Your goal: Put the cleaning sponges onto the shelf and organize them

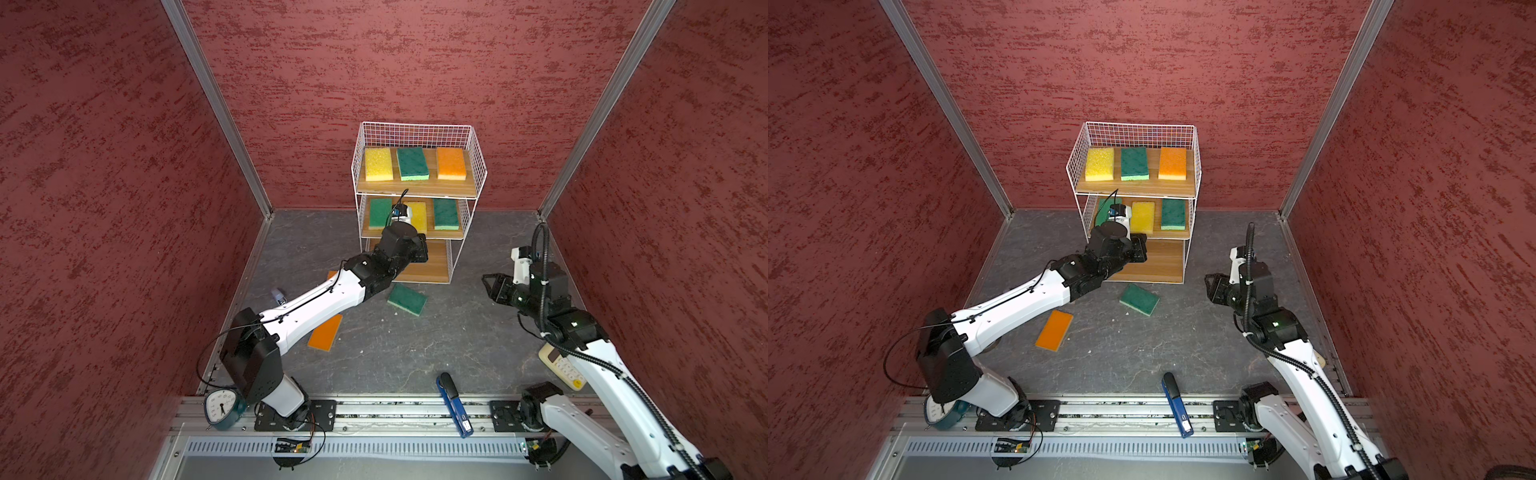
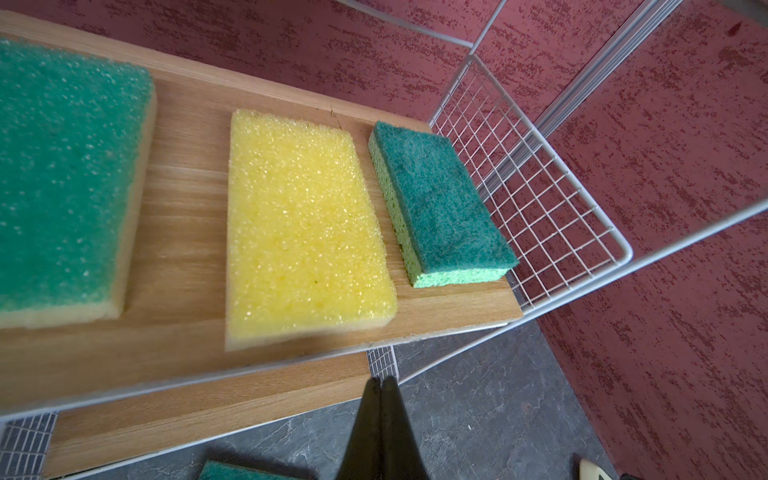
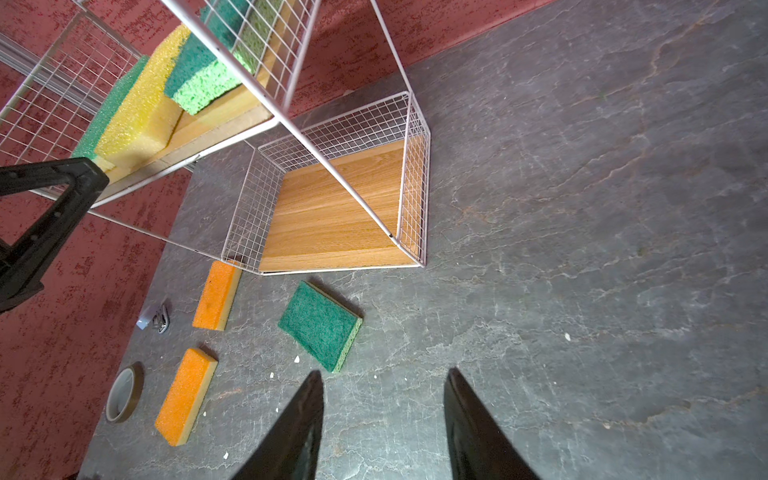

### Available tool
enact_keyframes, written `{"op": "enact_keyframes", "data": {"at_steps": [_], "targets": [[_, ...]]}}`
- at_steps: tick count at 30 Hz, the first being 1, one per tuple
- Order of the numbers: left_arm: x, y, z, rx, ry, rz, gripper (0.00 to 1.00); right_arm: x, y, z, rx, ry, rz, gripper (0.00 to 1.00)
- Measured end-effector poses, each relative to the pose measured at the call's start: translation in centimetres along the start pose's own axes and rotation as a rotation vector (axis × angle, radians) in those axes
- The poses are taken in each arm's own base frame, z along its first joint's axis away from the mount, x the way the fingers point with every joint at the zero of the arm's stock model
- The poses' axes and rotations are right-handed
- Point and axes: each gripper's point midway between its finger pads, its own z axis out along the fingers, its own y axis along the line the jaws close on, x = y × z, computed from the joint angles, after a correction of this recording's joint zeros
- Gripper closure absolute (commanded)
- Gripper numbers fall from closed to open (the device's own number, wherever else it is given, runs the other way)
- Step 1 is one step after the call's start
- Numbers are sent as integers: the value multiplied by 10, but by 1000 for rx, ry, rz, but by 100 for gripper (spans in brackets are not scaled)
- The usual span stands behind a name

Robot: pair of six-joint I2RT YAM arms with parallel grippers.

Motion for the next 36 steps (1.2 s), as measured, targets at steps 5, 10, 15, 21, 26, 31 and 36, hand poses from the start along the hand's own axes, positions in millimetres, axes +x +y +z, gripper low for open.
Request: {"op": "enact_keyframes", "data": {"at_steps": [5, 10, 15, 21, 26, 31, 36], "targets": [[4, 8, 10, -28, 7, 1, 100, 2, -1, 5, 5, 16, 2, 52], [2, 12, 12, -33, -3, -4, 100, 3, -1, 7, 2, 24, 3, 52], [-3, 11, 13, -29, -18, -9, 100, 3, -1, 7, 1, 22, 2, 52], [-1, 15, 17, -37, -16, -14, 100, 6, -2, 10, -2, 31, 3, 52], [-1, 17, 19, -41, -16, -22, 100, 6, -2, 11, -1, 31, 2, 52], [-4, 14, 22, -38, -22, -24, 100, 7, -3, 12, -1, 33, 0, 52], [-5, 13, 27, -39, -24, -28, 100, 10, -4, 14, 2, 40, 1, 52]]}}
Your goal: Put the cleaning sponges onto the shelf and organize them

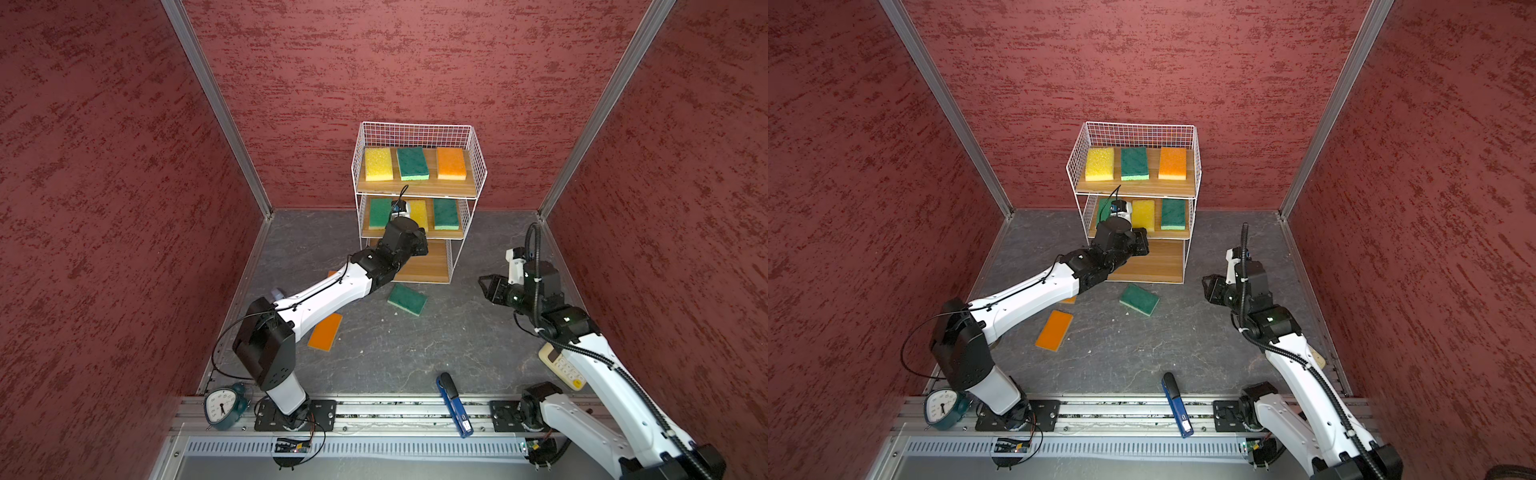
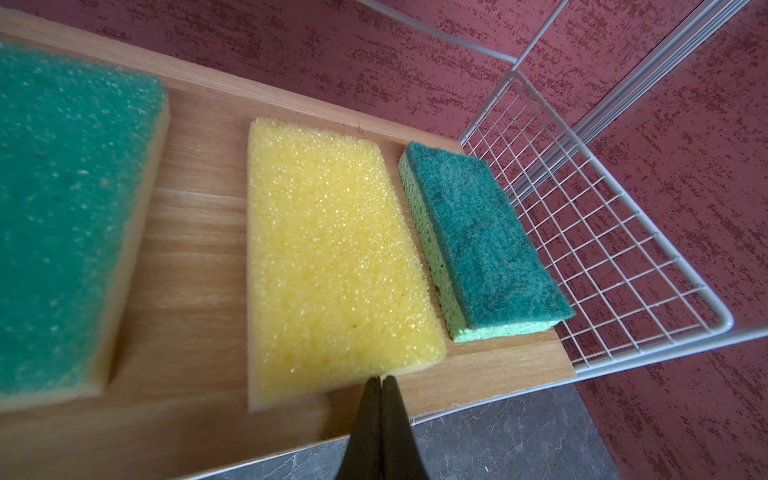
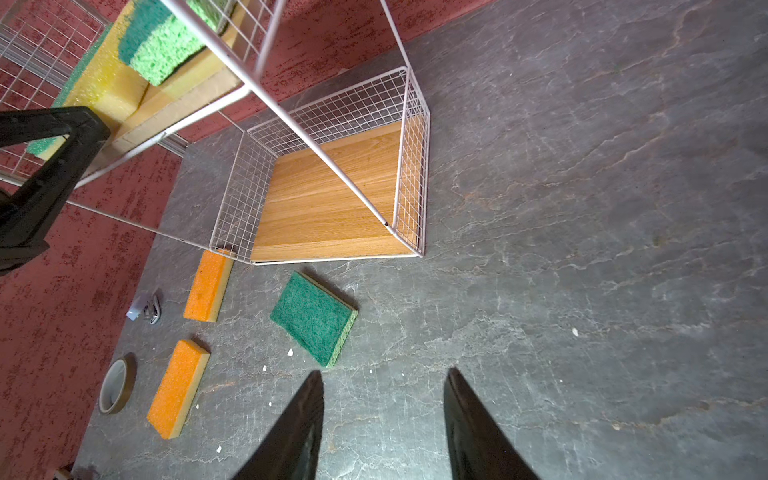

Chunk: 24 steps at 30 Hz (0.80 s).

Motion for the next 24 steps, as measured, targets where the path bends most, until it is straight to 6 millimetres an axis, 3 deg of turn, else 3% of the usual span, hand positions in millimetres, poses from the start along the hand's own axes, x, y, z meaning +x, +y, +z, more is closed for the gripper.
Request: {"op": "enact_keyframes", "data": {"at_steps": [16, 21, 24], "targets": [[-4, 7, 4, -27, -17, -29, 100, 5, -2, 5, 1, 16, 3, 52], [-2, 1, -5, -5, 0, 9, 80, 5, -3, 6, 1, 18, 4, 51], [-2, -13, -22, 18, -5, 71, 73, 8, -4, 8, 0, 22, 3, 51]]}}
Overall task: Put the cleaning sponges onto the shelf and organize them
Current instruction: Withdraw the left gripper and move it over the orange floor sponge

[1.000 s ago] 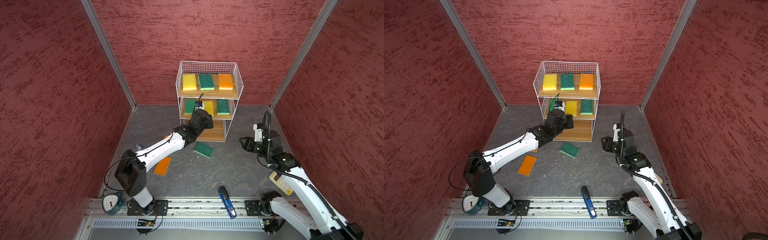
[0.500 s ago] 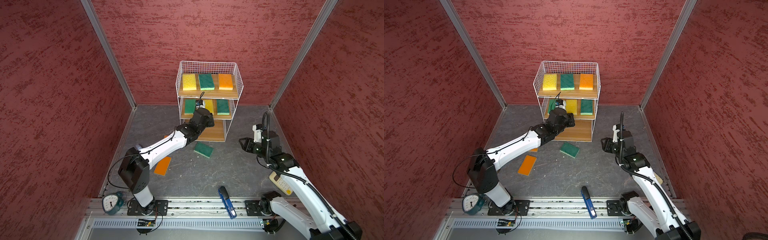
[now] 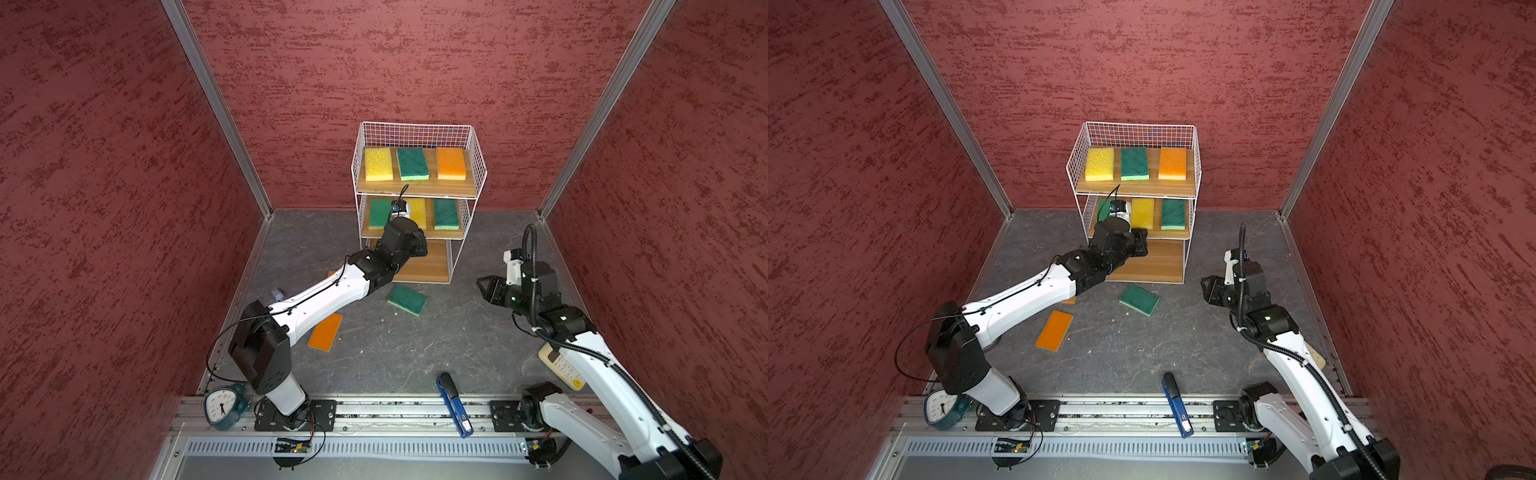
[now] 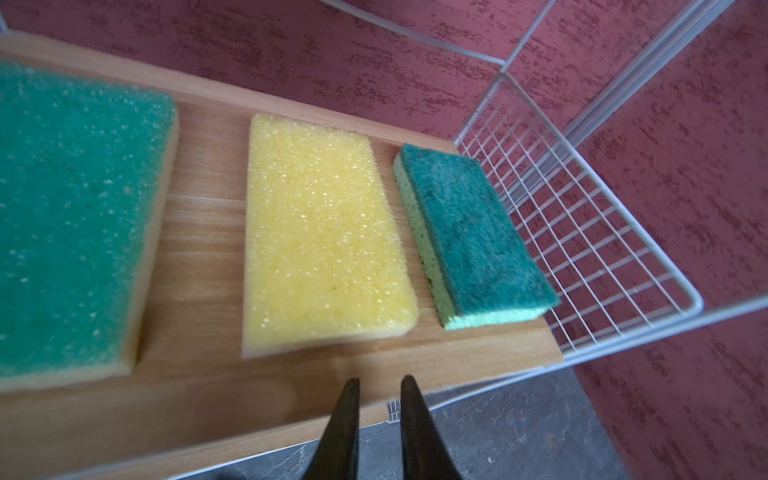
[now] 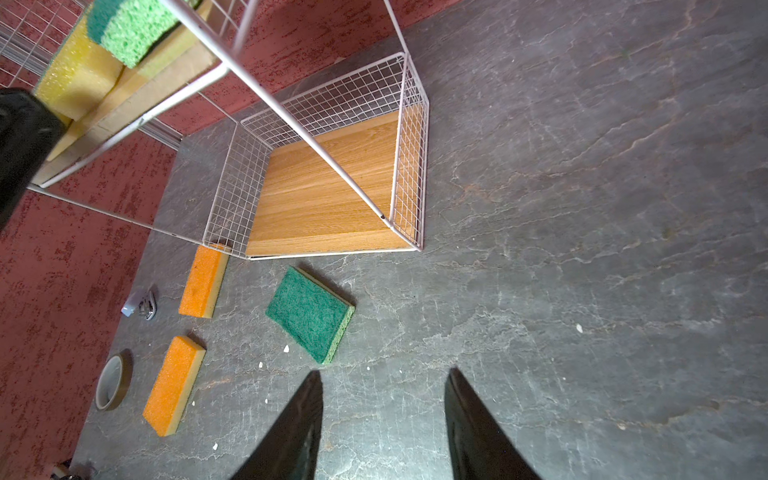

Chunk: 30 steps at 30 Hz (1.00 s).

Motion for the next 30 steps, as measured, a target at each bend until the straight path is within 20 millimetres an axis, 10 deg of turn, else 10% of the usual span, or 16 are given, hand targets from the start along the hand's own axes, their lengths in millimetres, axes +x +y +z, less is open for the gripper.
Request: {"op": "enact_keyframes", "data": {"at_steps": [5, 12, 23, 30], "targets": [[1, -27, -52, 90, -9, 70, 56, 24, 5, 7, -18, 53, -22, 51], [7, 13, -103, -8, 26, 54, 25, 55, 38, 10, -79, 114, -92, 50], [129, 169, -157, -427, 299, -45, 12, 69, 48, 31, -72, 134, -45, 42], [157, 252, -180, -637, 320, -194, 9, 73, 46, 44, -56, 152, -5, 39]]}}
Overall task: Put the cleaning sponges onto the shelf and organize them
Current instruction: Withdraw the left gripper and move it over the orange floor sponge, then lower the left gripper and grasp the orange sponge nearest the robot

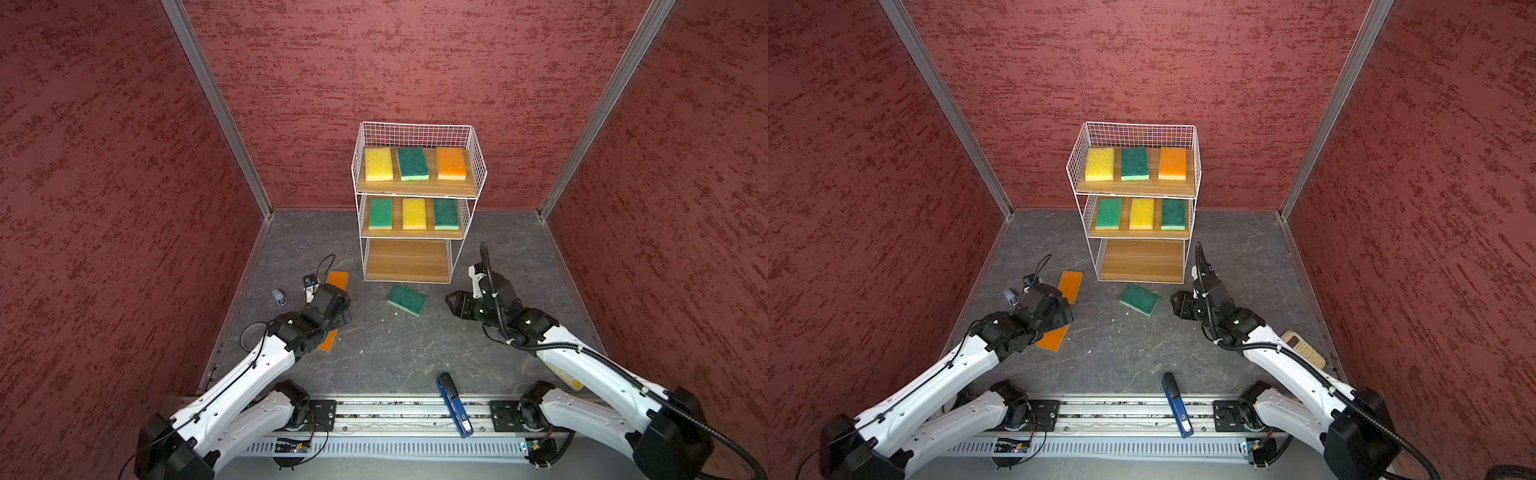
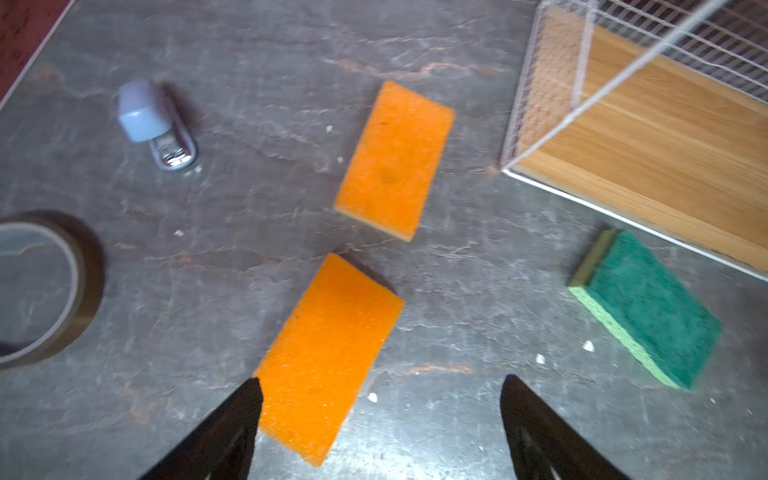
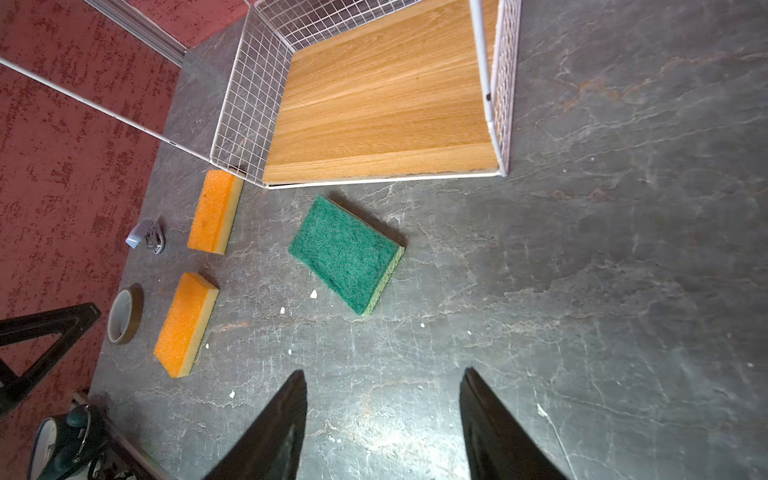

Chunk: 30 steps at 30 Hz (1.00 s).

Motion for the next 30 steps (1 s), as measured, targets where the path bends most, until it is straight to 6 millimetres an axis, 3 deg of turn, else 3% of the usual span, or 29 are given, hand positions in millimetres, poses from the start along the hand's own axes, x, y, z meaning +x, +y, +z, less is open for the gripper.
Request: {"op": "enact_keyframes", "data": {"at_steps": [5, 12, 16, 30], "targets": [[-1, 14, 29, -25, 66, -39, 3, 2, -4, 7, 24, 15, 5, 38], [6, 1, 69, -8, 183, 50, 1, -10, -2, 11, 48, -7, 3, 37], [-10, -15, 92, -6, 205, 89, 0, -20, 1, 11, 58, -28, -1, 37], [-34, -15, 133, -8, 255, 118, 0, -23, -16, 23, 119, -13, 10, 37]]}}
